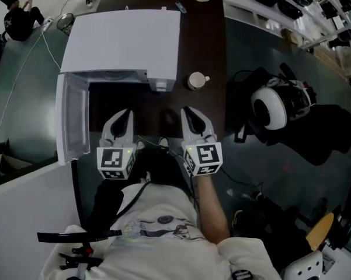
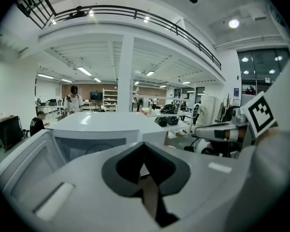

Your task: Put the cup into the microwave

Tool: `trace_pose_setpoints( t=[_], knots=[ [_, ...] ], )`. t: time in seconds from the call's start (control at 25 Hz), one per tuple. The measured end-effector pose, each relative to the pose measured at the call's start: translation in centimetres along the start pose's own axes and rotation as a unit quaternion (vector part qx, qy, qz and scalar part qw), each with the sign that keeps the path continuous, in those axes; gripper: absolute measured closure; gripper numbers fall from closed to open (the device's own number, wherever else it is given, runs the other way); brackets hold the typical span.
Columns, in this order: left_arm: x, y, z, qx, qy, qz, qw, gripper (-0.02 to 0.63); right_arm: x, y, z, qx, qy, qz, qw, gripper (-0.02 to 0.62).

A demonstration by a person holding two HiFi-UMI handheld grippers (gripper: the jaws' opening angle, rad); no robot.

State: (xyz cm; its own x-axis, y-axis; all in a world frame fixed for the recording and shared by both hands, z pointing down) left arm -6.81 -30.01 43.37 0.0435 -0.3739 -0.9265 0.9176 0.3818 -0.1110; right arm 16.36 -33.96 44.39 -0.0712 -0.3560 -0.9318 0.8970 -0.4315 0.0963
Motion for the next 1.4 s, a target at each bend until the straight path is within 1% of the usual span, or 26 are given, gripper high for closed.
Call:
trace_pose_setpoints(
  t=[0.16,0.36,0.56,0.8,1.04,1.24,1.4],
  knots=[
    [-1.7,-0.7,1.9,-0.003,-0.032,-0.021,0.9993,0.606,-1.8,2.2,1.7,-0.017,-0.029,0.0,0.999,0.569],
    [-4.8,-1.9,4.3,-0.013,-0.083,-0.045,0.9954,0.606,-4.9,6.8,3.9,-0.05,-0.073,0.001,0.996,0.555],
    [-7.2,-2.6,6.4,-0.017,-0.127,-0.052,0.9904,0.606,-7.0,11.2,6.5,-0.076,-0.105,-0.003,0.992,0.554],
    [-8.8,-2.2,8.6,-0.035,-0.165,-0.06,0.9839,0.606,-8.5,14.0,9.5,-0.081,-0.125,0.001,0.989,0.554],
    [-10.4,-0.9,10.1,-0.055,-0.199,-0.062,0.9764,0.606,-10.2,17.0,12.3,-0.098,-0.141,0.009,0.985,0.544],
    [-11.0,0.1,10.4,-0.074,-0.215,-0.055,0.9722,0.606,-11.3,18.4,14.9,-0.08,-0.153,-0.003,0.985,0.521],
    [-11.6,-0.1,10.1,-0.076,-0.225,-0.055,0.9698,0.606,-11.7,18.6,16.7,-0.066,-0.15,-0.016,0.986,0.504]
  ],
)
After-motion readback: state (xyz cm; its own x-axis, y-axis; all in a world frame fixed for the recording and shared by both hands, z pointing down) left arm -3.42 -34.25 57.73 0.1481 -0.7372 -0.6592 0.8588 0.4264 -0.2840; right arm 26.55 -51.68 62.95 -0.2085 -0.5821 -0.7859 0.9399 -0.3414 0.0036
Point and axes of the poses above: the fingertips, and each gripper's own axes: z forward along the fingers, y to its right, x out of its top, the point moved 9 cm from there along -z, backward along the fingers, and after that the axes turned 9 degrees about -x, right-handed, at the moved point
